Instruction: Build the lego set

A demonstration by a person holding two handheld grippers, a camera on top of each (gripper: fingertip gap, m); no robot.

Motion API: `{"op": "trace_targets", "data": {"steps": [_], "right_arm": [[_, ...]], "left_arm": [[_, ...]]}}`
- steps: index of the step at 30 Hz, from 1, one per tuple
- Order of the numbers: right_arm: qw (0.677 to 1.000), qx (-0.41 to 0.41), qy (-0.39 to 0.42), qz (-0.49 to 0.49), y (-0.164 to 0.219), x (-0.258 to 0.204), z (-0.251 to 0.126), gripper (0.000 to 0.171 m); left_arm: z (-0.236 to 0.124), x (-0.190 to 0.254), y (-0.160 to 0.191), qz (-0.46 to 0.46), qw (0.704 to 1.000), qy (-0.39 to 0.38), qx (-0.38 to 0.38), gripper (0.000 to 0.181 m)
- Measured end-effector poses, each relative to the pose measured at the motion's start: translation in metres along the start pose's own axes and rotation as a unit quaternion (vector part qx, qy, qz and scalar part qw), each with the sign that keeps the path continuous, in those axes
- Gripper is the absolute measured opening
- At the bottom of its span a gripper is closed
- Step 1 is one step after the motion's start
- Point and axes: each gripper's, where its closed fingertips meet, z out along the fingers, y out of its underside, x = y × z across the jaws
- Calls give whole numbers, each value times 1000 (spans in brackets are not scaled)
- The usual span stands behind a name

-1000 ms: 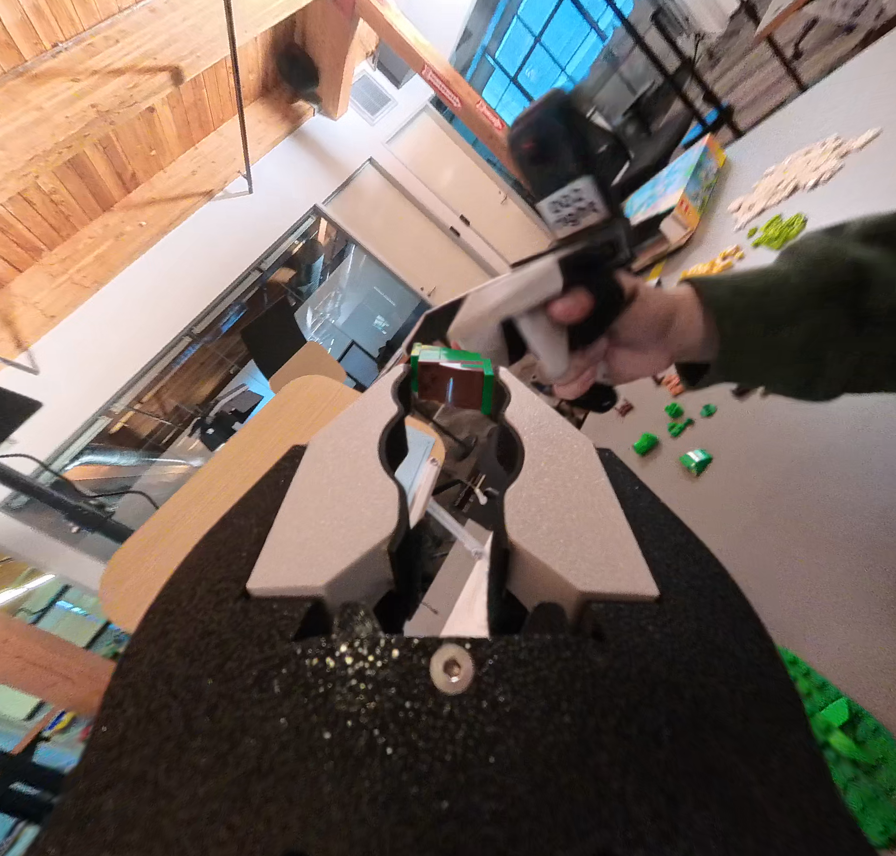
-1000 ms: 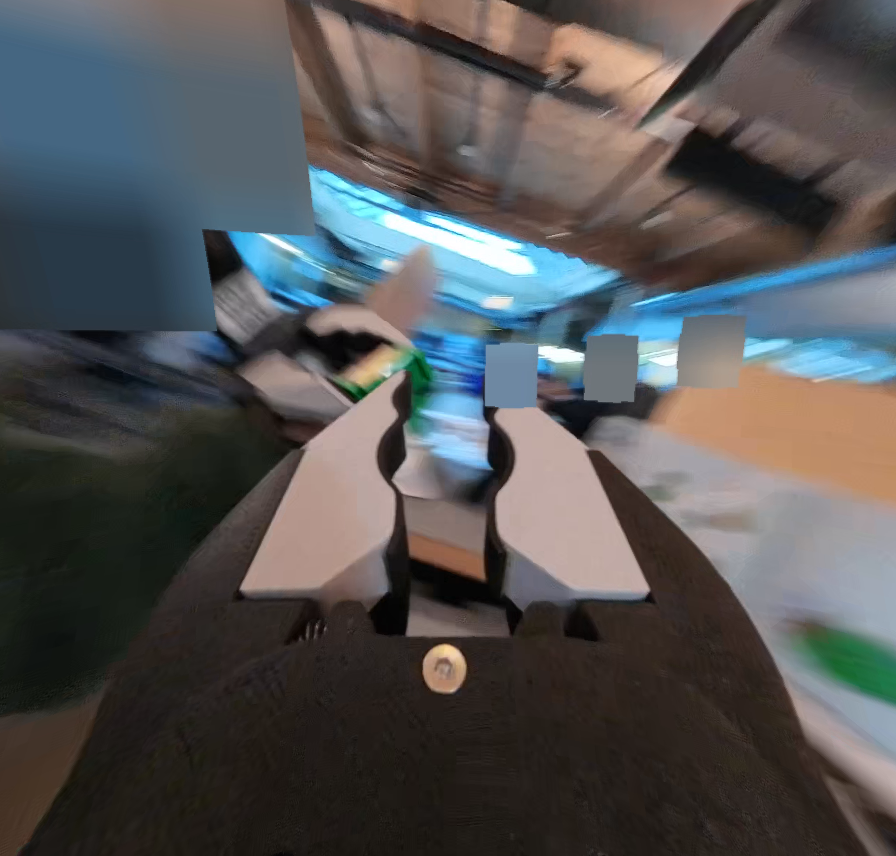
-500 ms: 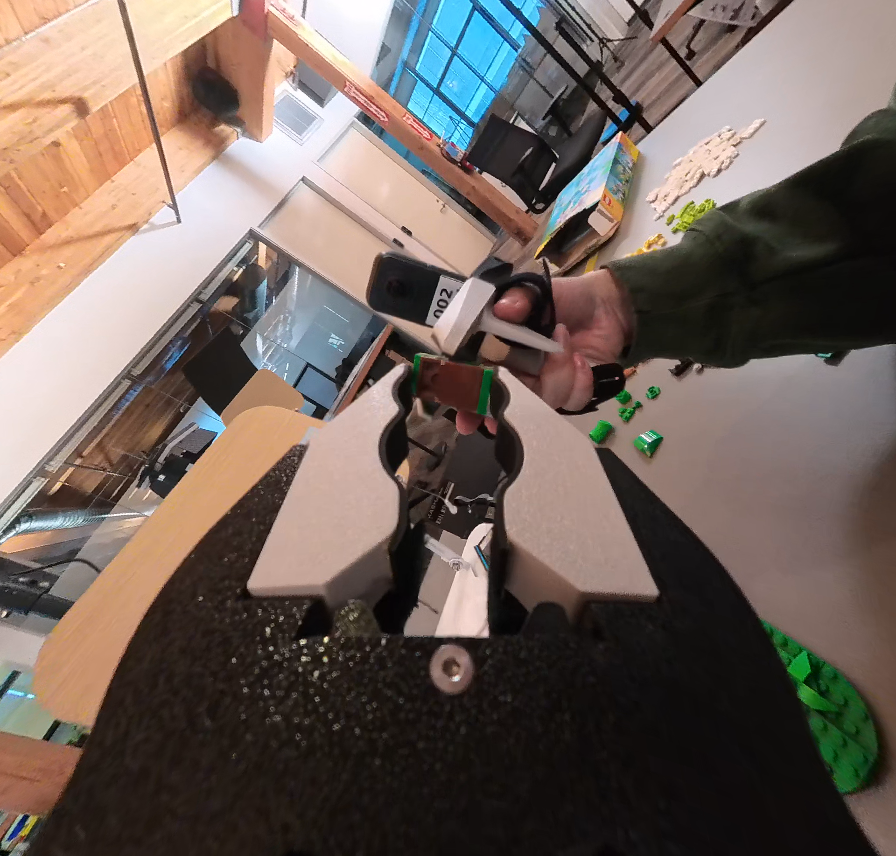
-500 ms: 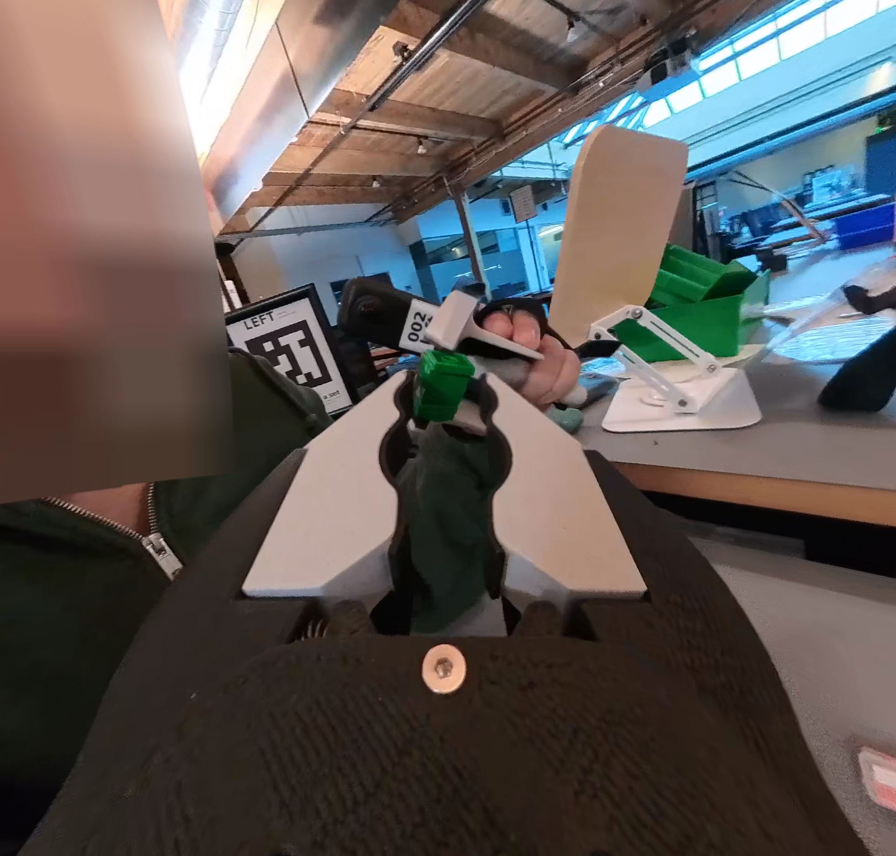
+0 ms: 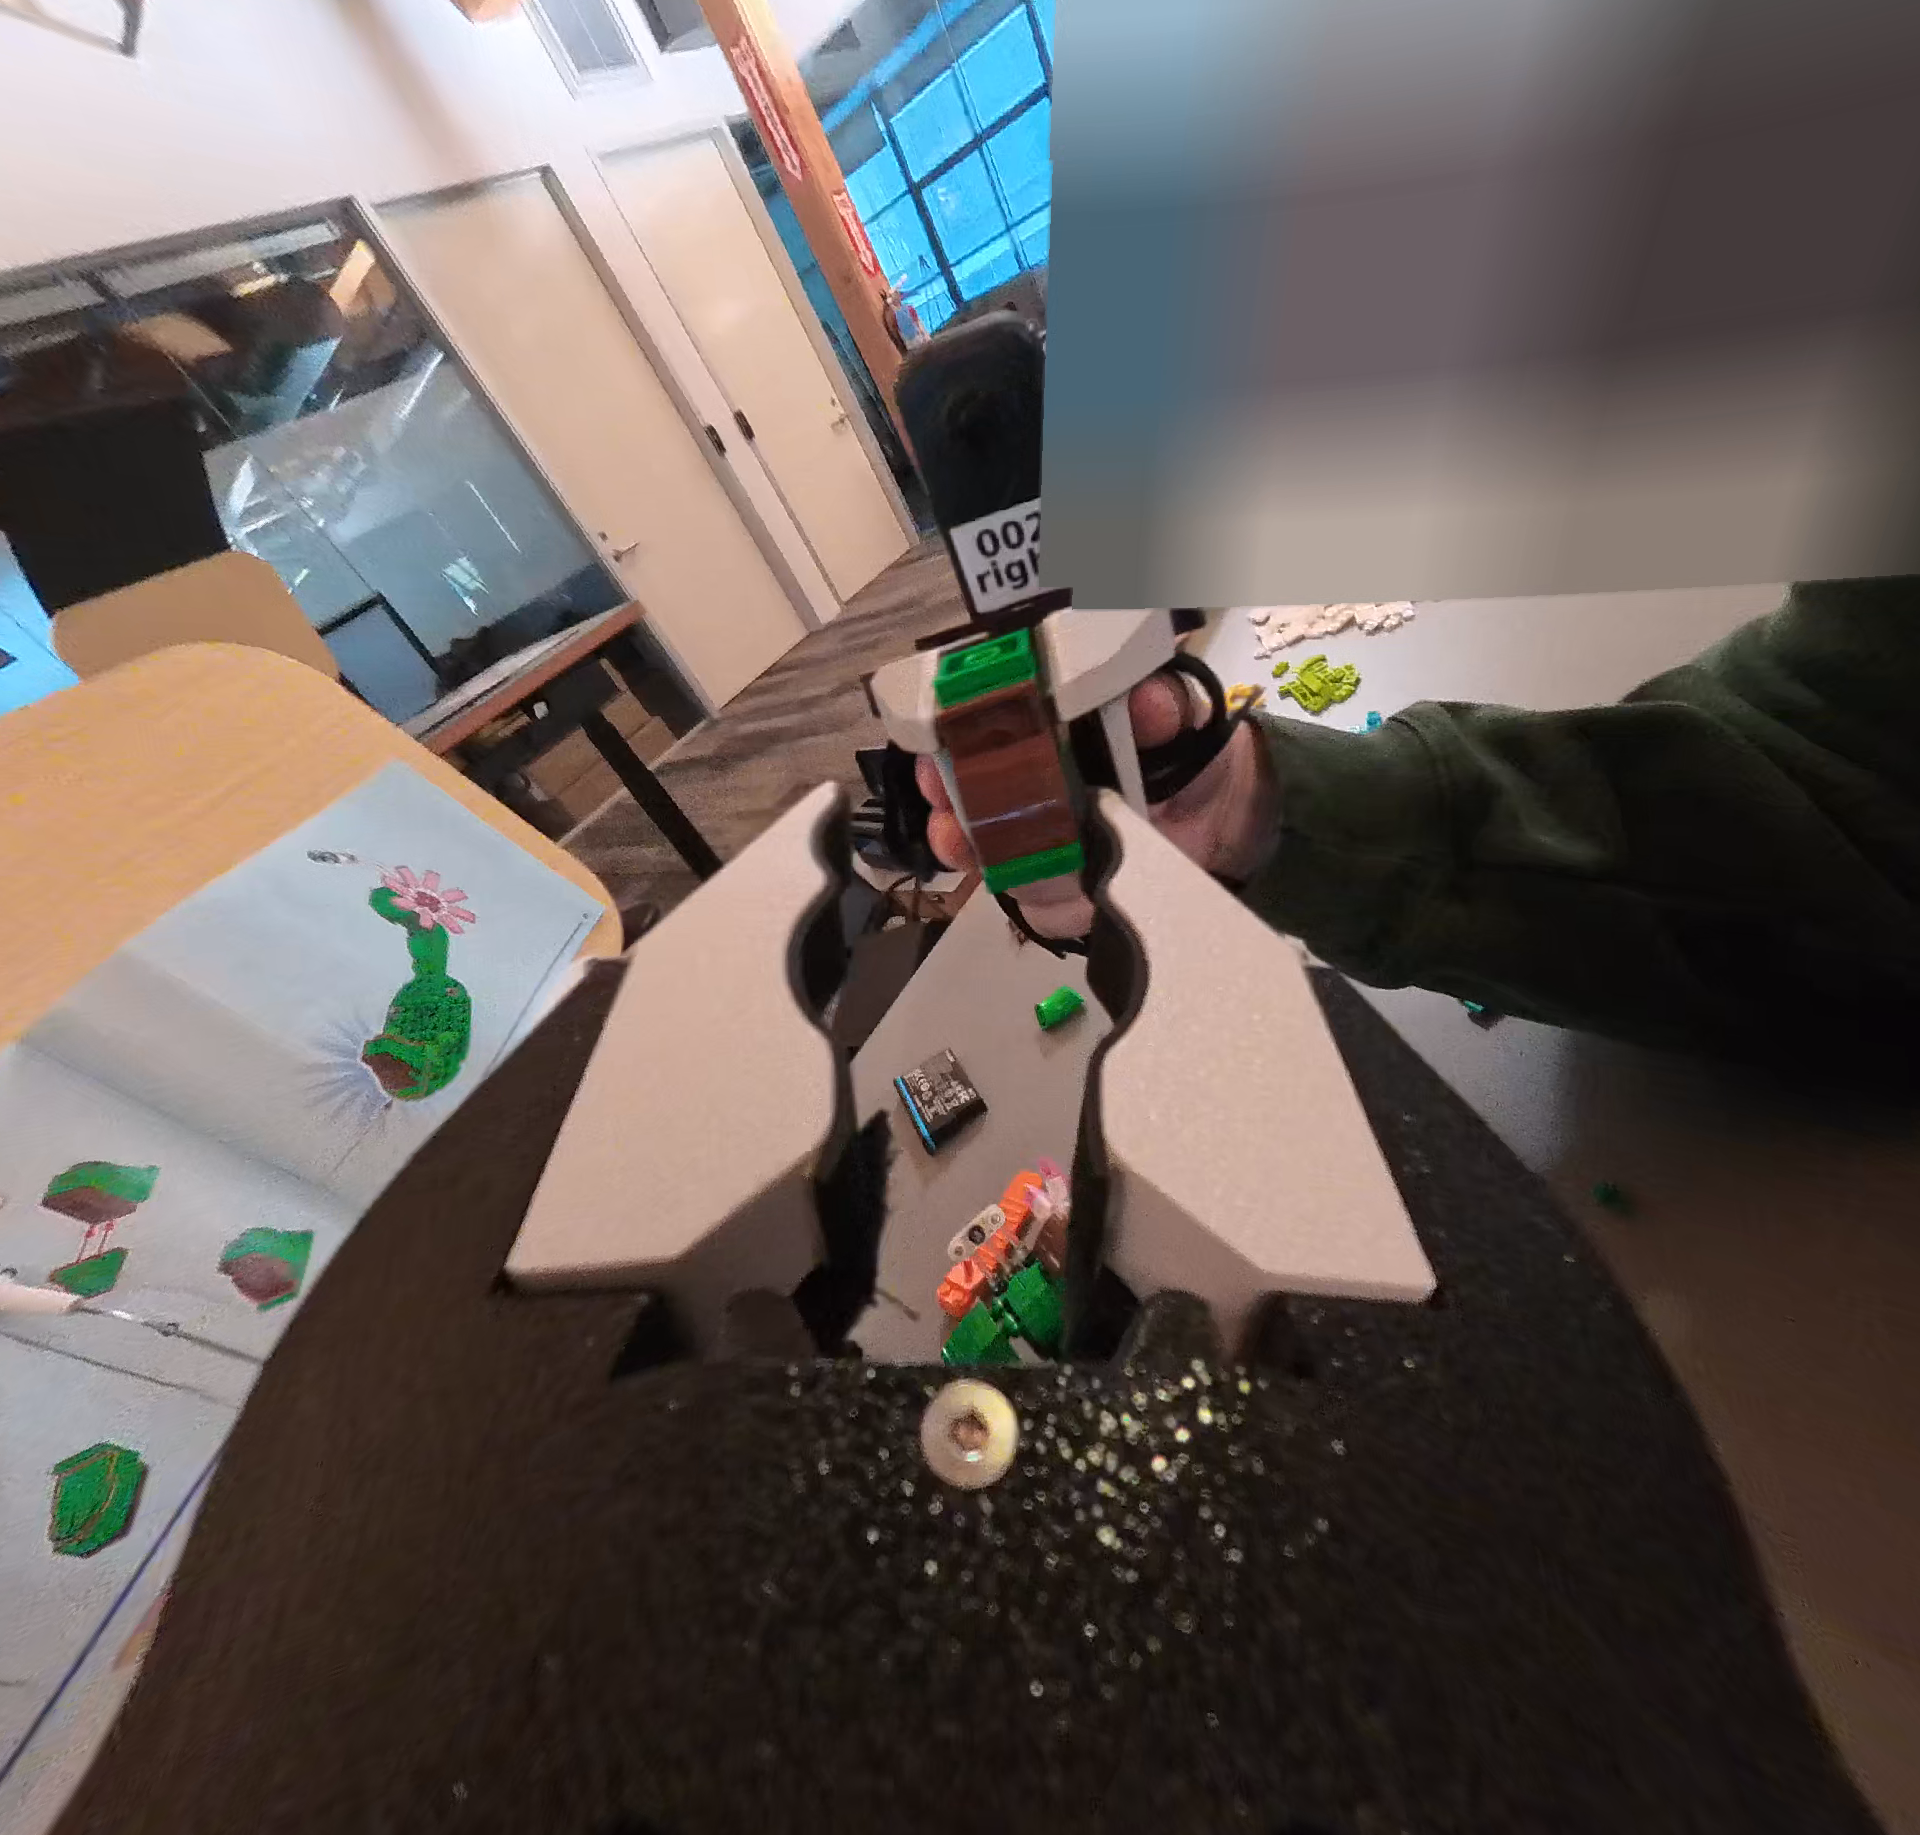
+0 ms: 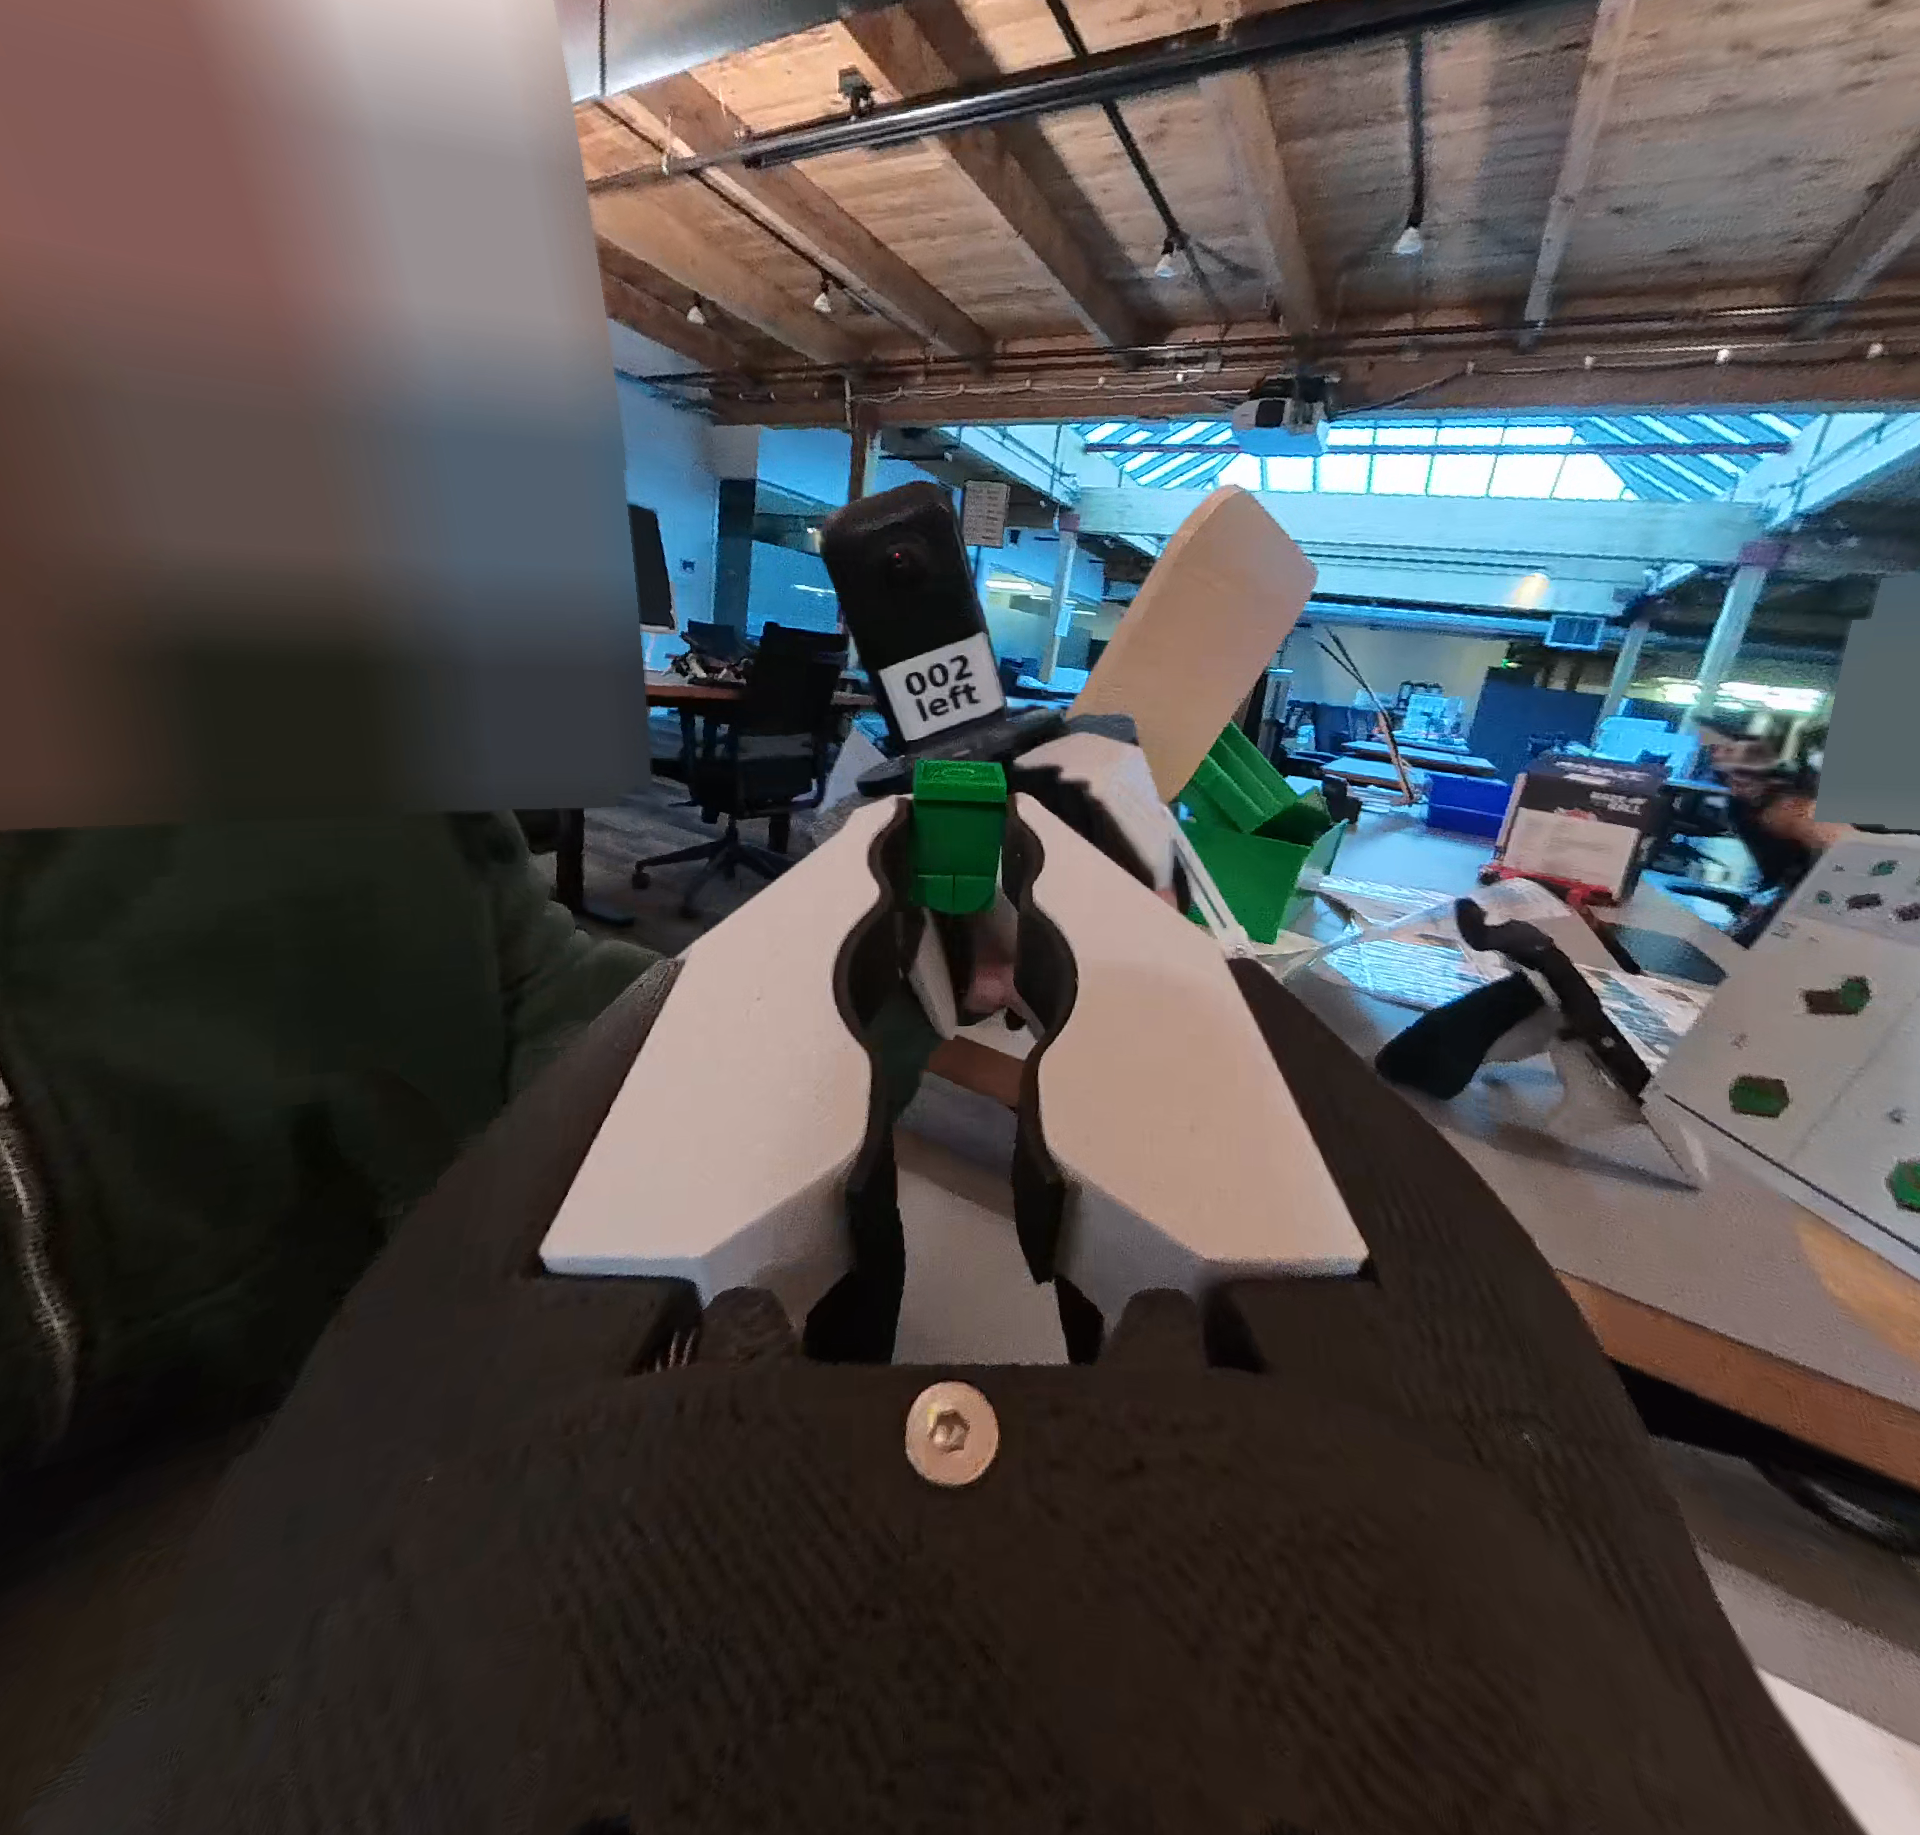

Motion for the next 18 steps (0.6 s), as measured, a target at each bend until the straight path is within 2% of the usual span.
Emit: {"op": "trace_targets", "data": {"steps": [3, 10, 12, 14, 18], "right_arm": [[1000, -3, 7, -24, 0, -1, 0, 15], [990, -76, 60, -99, 12, 5, -5, 18], [979, -114, 89, -145, 18, 9, -8, 28], [960, -174, 108, -190, 29, 11, -12, 31], [930, -281, 118, -206, 55, 13, -17, 29]], "left_arm": [[2, 10, -2, 19, 999, 27, 7, 18], [-1, 5, 16, 39, 998, 16, -44, 15], [-6, -1, 33, 65, 992, -5, -104, 15], [-12, -4, 51, 92, 981, -15, -167, 15], [-16, 15, 63, 57, 977, 44, -201, 15]]}}
